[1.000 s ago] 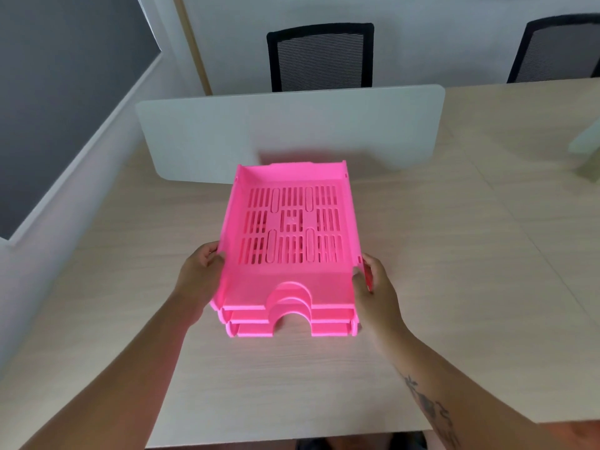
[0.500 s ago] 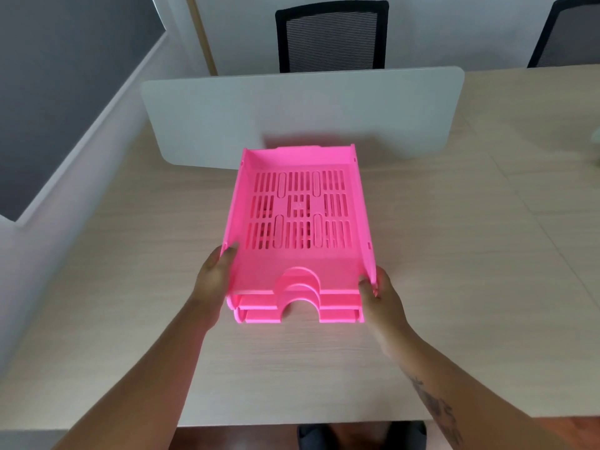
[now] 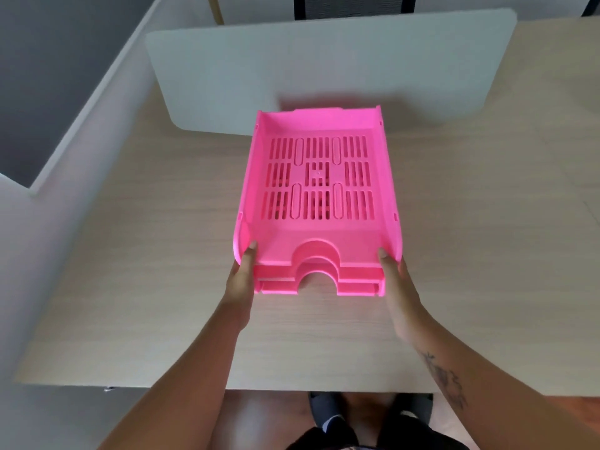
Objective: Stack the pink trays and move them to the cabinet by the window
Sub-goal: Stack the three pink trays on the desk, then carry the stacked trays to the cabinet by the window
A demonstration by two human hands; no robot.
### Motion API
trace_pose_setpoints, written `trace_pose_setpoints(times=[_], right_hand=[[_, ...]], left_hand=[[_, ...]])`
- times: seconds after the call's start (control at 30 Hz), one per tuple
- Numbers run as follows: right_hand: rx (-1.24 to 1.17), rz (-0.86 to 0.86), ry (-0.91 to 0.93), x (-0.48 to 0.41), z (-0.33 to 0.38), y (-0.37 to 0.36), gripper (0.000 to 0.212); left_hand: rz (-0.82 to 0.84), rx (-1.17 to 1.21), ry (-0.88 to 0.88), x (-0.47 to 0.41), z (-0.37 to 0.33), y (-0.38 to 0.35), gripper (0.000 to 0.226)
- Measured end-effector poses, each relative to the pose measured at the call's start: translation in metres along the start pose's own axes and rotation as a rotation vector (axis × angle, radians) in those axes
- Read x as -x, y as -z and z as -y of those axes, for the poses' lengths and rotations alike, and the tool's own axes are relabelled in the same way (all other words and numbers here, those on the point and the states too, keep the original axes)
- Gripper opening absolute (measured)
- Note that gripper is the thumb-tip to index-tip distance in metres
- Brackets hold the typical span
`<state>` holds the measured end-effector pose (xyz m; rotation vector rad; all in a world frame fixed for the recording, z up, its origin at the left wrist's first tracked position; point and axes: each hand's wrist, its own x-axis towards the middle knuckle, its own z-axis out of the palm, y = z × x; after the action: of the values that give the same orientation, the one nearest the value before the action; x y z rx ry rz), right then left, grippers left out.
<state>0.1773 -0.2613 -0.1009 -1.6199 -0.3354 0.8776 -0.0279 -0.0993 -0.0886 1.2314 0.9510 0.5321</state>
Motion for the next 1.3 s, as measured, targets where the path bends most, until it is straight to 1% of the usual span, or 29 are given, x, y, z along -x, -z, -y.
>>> trace_pose_setpoints(times=[0.1, 0.2, 0.37, 0.5, 0.6, 0.7, 0.8, 0.9, 1.0, 1.13, 1.2, 1.23, 1.3], right_hand=[[-0.051, 0.029, -0.003, -0.006, 0.012, -0.007, 0.099], [-0.059, 0.030, -0.015, -0.010, 0.018, -0.012, 0.107], [-0.046, -0.036, -0.035, -0.032, 0.025, -0.006, 0.090], [-0.007, -0.046, -0.136, -0.051, 0.004, -0.026, 0.092], [-0.014, -0.020, -0.230, -0.048, -0.028, -0.037, 0.079], [-0.010, -0.065, -0.307, -0.029, -0.036, -0.039, 0.070], [-0.012, -0.109, -0.304, -0.020, -0.041, -0.036, 0.069], [-0.011, -0.109, -0.300, -0.013, -0.040, -0.033, 0.071], [-0.010, -0.122, -0.281, -0.011, -0.029, -0.029, 0.067], [-0.001, -0.132, -0.209, -0.010, -0.009, -0.025, 0.064], [-0.022, -0.138, -0.204, -0.009, 0.001, -0.018, 0.061], [-0.025, -0.144, -0.207, -0.010, 0.007, -0.013, 0.065], [-0.013, -0.144, -0.189, -0.014, 0.019, 0.000, 0.081]], left_hand=[[-0.027, 0.050, 0.002, -0.006, -0.005, 0.001, 0.087], [-0.072, 0.099, 0.000, -0.010, -0.008, 0.003, 0.081], [-0.036, 0.089, -0.013, -0.022, -0.021, 0.008, 0.068], [-0.027, 0.110, 0.074, -0.031, -0.027, 0.034, 0.059], [-0.006, 0.144, 0.168, -0.022, -0.007, 0.046, 0.056], [-0.049, 0.176, 0.239, -0.011, 0.012, 0.046, 0.056], [-0.043, 0.187, 0.274, -0.006, 0.022, 0.042, 0.056], [-0.032, 0.192, 0.282, -0.002, 0.022, 0.041, 0.057], [-0.020, 0.177, 0.276, -0.001, 0.012, 0.036, 0.056], [-0.021, 0.185, 0.296, -0.006, -0.005, 0.028, 0.062], [-0.029, 0.183, 0.294, -0.007, -0.015, 0.019, 0.060], [-0.024, 0.189, 0.286, -0.007, -0.020, 0.013, 0.059], [-0.018, 0.225, 0.279, -0.006, -0.027, 0.001, 0.059]])
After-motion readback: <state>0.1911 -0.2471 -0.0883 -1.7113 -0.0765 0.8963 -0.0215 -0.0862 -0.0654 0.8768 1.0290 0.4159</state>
